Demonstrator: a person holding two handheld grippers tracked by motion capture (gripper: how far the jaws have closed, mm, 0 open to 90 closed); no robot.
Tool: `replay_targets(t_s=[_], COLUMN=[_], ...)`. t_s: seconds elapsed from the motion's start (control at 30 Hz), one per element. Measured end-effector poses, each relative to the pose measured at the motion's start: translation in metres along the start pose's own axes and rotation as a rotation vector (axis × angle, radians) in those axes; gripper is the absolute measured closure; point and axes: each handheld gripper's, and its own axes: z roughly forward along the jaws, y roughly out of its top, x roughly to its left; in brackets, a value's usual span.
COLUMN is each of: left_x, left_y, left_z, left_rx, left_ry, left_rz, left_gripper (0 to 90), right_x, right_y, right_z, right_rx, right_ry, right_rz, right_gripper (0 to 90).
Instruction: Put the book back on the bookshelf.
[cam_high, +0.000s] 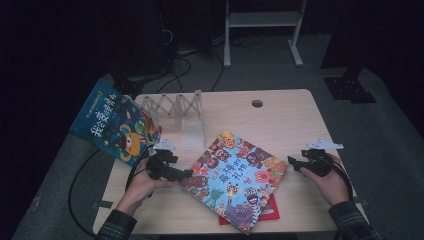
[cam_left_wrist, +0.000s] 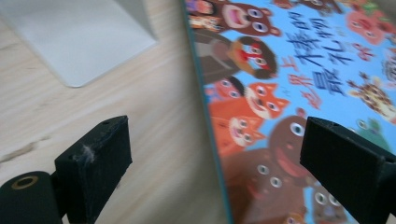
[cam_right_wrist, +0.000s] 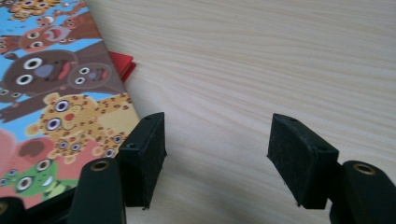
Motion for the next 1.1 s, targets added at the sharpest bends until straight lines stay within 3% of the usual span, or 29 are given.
replay_targets(t_s=[0.07, 0.1, 0.17, 0.27, 0.53, 0.7, 0.8, 0.87, 1.0, 1.1], left_x=[-0.001, -0.003, -0.004, -0.003, -0.005, -0.004, -0.003, -0.003, -0.001, 0.001], left_y=[-0.003, -0.006, -0.007, -0.009, -0.009, -0.010, -0.009, -0.009, -0.009, -0.013], left_z=[0.002, 0.003, 0.005, 0.010, 0.020, 0.025, 0.028, 0.029, 0.031, 0.032], left_rx=[0.013, -0.006, -0.001, 0.026, 0.037, 0.040, 0.079, 0.085, 0.108, 0.100], left_ry=[-0.010, -0.007, 0.005, -0.013, -0.052, -0.103, -0.131, -0.143, -0.163, -0.194], left_rz=[0.037, 0.054, 0.044, 0.032, 0.045, 0.015, -0.028, -0.027, -0.064, -0.084], left_gripper=[7.7, 7.9, 10.8, 10.3, 8.4, 8.4, 4.5, 3.8, 2.4, 2.1], right_x=[0.002, 0.004, 0.007, 0.011, 0.024, 0.029, 0.029, 0.030, 0.032, 0.032], right_y=[0.000, 0.000, 0.000, 0.001, 0.000, -0.001, -0.002, -0.003, -0.004, -0.004], right_z=[-0.001, -0.002, -0.004, -0.008, -0.010, -0.008, -0.006, -0.006, -0.004, -0.003], right_rx=[-0.002, -0.001, -0.002, -0.015, -0.004, 0.012, 0.022, 0.029, 0.043, 0.046], right_ry=[0.011, 0.017, 0.025, 0.042, 0.083, 0.103, 0.110, 0.116, 0.120, 0.124], right_rz=[0.002, 0.005, 0.001, 0.004, -0.026, -0.039, -0.048, -0.053, -0.066, -0.066], right_gripper=[35.2, 35.2, 35.5, 35.6, 36.5, 37.8, 38.7, 39.2, 40.3, 40.8])
